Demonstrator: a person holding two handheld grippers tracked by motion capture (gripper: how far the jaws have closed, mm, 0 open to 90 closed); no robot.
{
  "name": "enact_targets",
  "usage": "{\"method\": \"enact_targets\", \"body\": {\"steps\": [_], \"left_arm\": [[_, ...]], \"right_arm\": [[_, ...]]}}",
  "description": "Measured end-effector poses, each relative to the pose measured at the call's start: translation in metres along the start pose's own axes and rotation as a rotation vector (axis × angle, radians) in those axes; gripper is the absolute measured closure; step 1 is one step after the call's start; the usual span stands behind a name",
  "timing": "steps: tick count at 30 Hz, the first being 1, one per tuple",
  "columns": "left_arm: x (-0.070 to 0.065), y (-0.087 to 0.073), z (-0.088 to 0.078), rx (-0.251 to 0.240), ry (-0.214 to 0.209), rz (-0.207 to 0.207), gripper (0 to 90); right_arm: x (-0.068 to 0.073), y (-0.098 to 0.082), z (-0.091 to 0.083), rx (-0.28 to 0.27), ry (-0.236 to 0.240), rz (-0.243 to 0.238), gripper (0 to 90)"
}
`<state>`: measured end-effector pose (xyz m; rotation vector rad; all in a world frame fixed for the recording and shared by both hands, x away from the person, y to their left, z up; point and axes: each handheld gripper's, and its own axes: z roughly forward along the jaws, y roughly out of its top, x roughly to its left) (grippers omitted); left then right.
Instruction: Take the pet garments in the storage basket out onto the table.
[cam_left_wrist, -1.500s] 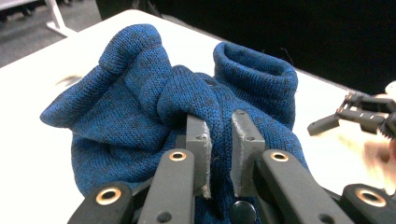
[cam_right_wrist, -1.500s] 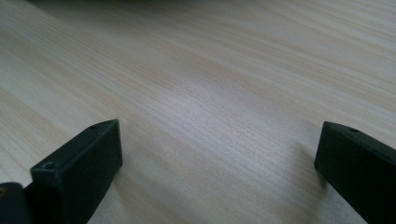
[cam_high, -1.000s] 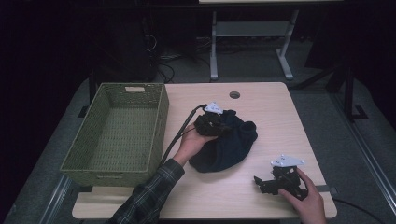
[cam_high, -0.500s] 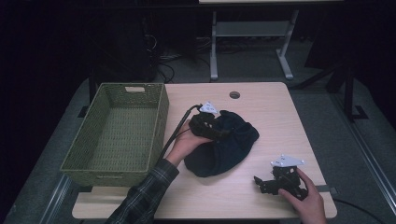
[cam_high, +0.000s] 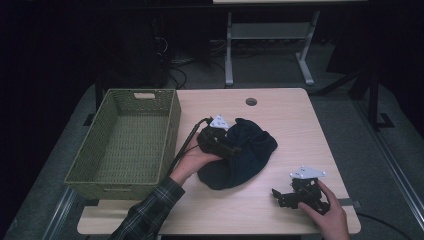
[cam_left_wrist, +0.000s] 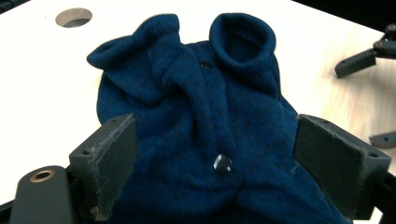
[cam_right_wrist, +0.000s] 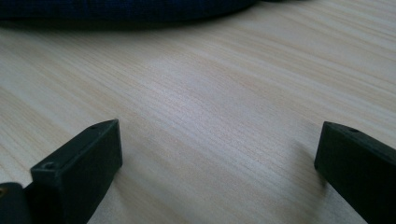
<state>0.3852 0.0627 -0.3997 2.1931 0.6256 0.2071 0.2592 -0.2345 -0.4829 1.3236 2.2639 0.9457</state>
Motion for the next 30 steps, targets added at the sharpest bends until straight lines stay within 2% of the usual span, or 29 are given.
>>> {"method": "enact_targets", "body": {"steps": [19, 30], "left_arm": [[-0.027, -0.037, -0.029, -0.028, 0.034, 0.003, 12.9], [-0.041, -0.062, -0.036, 0.001, 0.030, -0.008, 12.9]], "right_arm": [[0.000, 0.000, 0.000, 0.000, 0.000, -0.003, 0.5], [0.000, 0.000, 0.000, 0.000, 0.000, -0.001, 0.5]]}}
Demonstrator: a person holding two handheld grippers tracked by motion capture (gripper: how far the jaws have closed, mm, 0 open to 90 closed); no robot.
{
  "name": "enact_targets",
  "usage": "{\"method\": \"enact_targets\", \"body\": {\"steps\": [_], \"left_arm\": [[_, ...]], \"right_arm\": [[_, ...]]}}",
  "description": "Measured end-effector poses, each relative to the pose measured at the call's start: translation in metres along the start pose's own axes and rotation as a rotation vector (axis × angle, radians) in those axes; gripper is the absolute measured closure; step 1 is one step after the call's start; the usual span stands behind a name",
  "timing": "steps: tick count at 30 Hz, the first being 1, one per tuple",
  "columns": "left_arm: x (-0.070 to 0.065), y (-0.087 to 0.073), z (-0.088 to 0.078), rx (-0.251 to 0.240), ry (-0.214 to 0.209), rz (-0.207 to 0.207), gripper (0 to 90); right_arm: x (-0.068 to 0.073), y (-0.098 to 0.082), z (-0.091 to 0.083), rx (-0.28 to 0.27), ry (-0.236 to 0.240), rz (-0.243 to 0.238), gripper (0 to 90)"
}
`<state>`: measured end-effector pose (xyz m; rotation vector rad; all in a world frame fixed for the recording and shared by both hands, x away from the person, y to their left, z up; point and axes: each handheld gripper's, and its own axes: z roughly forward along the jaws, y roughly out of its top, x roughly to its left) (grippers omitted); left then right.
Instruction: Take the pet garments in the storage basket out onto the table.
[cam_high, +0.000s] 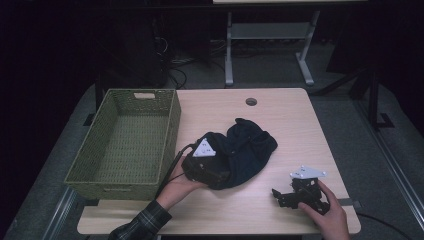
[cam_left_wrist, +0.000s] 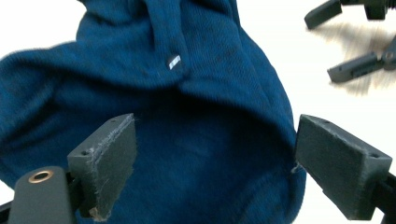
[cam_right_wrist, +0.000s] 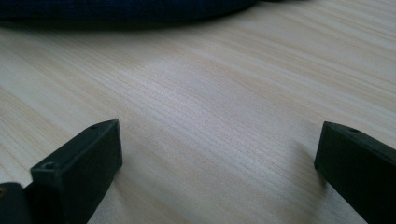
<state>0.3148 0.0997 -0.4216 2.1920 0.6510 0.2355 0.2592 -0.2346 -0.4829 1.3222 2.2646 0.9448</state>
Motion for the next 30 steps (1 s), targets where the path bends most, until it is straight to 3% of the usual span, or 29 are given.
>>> {"method": "enact_targets", "body": {"steps": [8, 12, 23, 30], "left_arm": [[-0.007, -0.016, -0.003, 0.029, -0.006, -0.005, 12.9], [-0.011, -0.023, -0.005, 0.045, 0.020, 0.000, 12.9], [-0.019, -0.043, -0.007, 0.131, 0.042, -0.018, 12.9], [-0.021, -0.055, -0.002, 0.206, 0.103, 0.005, 12.9]], "right_arm": [[0.000, 0.000, 0.000, 0.000, 0.001, -0.003, 0.5], [0.000, 0.000, 0.000, 0.001, 0.000, -0.003, 0.5], [0.000, 0.000, 0.000, 0.000, 0.000, -0.002, 0.5], [0.000, 0.000, 0.000, 0.000, 0.000, -0.001, 0.5]]}}
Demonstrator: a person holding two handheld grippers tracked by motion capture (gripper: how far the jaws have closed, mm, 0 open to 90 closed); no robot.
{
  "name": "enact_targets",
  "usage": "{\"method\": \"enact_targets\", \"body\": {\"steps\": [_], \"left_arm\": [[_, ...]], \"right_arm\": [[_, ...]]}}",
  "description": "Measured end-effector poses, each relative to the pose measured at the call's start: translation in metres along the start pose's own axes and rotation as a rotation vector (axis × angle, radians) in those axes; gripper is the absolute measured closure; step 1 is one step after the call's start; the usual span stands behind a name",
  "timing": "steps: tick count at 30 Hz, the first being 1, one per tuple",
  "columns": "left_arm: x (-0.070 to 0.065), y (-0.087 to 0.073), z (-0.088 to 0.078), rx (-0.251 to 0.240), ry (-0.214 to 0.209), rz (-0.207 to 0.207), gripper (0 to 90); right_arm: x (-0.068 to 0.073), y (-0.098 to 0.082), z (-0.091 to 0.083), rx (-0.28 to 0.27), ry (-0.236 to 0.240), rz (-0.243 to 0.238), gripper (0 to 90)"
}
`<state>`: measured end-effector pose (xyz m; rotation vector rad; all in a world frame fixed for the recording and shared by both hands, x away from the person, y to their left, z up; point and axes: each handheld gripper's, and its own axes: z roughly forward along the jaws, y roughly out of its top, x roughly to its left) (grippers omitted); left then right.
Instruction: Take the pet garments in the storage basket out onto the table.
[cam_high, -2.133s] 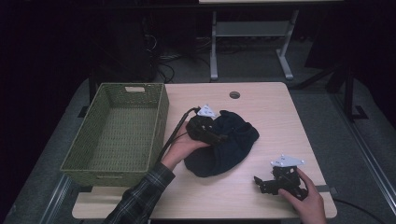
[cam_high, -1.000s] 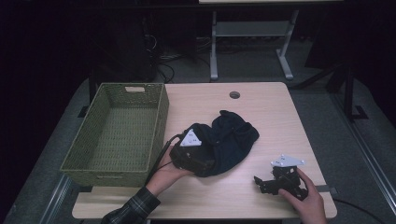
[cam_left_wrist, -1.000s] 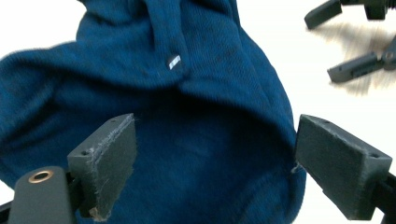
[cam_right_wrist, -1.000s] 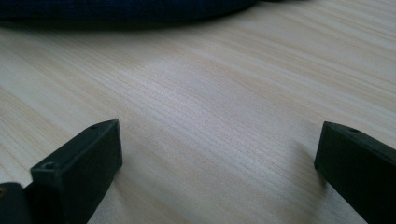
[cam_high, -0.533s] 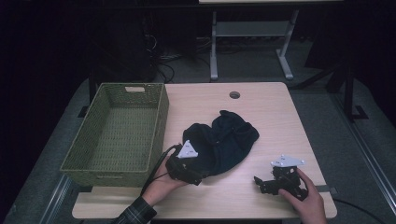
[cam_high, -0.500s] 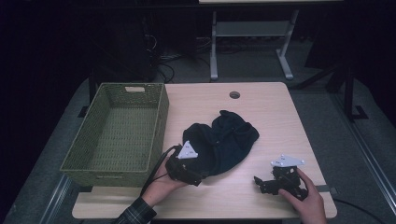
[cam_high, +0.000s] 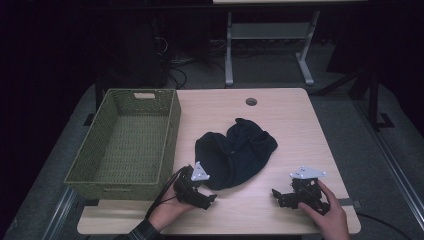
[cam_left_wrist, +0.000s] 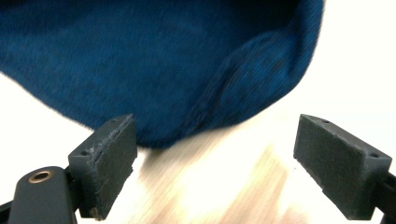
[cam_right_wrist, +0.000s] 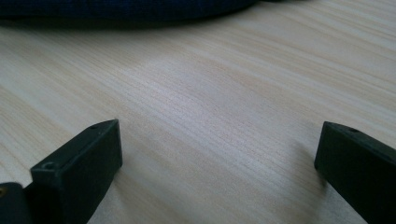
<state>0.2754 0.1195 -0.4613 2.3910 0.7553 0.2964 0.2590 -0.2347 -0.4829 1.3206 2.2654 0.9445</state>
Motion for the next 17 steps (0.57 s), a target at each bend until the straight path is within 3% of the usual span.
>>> {"method": "enact_targets", "body": {"steps": [5, 9, 17], "left_arm": [[0.002, -0.003, 0.003, 0.004, -0.009, -0.023, 12.8], [0.002, -0.010, 0.002, -0.044, -0.010, -0.034, 12.6], [0.002, -0.014, 0.005, -0.095, -0.017, -0.024, 12.5]], "right_arm": [[0.000, 0.000, 0.000, 0.000, 0.000, 0.000, 0.5], [0.000, 0.000, 0.000, 0.000, 0.000, 0.001, 0.5], [0.000, 0.000, 0.000, 0.000, 0.000, 0.000, 0.5]]}}
